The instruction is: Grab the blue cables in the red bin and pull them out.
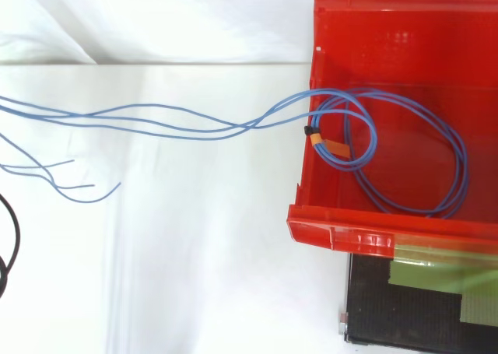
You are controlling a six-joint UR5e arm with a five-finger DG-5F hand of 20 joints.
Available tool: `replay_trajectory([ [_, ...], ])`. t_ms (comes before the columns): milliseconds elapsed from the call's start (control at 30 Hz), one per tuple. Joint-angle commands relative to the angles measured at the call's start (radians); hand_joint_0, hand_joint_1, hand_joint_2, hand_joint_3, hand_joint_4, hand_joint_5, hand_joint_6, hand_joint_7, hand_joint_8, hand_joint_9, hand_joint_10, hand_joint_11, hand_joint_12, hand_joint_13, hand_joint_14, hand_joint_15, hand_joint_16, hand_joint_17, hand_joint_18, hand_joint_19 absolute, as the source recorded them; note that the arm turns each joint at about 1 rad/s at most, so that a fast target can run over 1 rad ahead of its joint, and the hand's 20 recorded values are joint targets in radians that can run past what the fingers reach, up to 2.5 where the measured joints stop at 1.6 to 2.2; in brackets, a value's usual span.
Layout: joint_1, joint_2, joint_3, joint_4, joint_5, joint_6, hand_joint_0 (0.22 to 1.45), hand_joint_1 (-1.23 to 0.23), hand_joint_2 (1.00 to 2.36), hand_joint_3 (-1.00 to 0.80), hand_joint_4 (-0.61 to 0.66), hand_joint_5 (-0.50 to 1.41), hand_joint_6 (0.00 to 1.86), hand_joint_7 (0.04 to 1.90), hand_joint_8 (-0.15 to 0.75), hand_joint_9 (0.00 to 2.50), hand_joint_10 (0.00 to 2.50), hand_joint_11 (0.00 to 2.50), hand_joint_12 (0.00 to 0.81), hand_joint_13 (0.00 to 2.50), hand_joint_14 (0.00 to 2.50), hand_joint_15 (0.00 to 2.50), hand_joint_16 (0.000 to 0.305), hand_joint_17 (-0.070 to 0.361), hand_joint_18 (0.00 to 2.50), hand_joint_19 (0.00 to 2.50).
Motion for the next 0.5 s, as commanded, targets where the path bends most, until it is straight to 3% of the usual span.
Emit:
replay_trajectory([
  [0,0.000,0.000,0.000,0.000,0.004,0.008,0.84,-0.96,1.00,-1.00,0.33,0.83,0.63,0.57,0.284,1.63,0.43,1.73,0.362,1.37,1.74,1.02,0.044,0.098,1.32,1.46],
  [467,0.000,0.000,0.000,0.000,0.007,0.009,0.77,-0.90,1.00,-1.00,0.32,0.96,0.46,0.66,0.280,1.73,0.23,1.85,0.369,1.41,1.70,1.03,0.046,0.103,1.37,1.45],
])
